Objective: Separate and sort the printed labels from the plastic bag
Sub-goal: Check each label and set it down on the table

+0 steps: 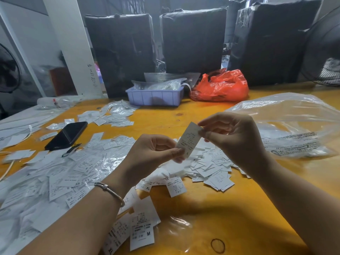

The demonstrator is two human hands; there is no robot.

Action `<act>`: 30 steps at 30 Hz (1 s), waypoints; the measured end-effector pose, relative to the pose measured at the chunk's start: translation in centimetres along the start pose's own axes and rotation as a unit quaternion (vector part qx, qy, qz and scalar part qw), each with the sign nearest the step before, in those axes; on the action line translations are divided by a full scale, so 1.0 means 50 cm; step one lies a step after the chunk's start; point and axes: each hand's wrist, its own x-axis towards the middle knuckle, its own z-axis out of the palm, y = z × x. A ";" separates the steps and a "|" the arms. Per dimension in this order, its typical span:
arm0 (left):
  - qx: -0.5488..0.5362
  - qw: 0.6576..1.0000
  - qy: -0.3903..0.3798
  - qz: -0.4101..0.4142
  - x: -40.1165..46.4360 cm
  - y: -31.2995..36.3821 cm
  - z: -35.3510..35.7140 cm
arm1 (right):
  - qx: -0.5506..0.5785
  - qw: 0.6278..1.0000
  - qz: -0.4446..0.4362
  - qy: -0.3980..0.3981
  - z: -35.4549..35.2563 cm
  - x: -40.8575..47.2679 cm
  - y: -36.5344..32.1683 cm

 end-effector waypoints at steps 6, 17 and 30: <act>-0.006 1.000 0.008 -0.006 0.002 -0.003 -0.002 | 0.008 1.000 0.009 -0.026 0.005 -0.004 0.002; 0.008 0.999 0.031 -0.014 0.004 -0.004 0.001 | 0.008 0.995 0.026 -0.094 0.016 -0.007 0.007; 0.008 0.999 0.043 -0.011 0.004 -0.003 0.001 | -0.039 0.994 0.018 -0.097 0.017 -0.005 0.015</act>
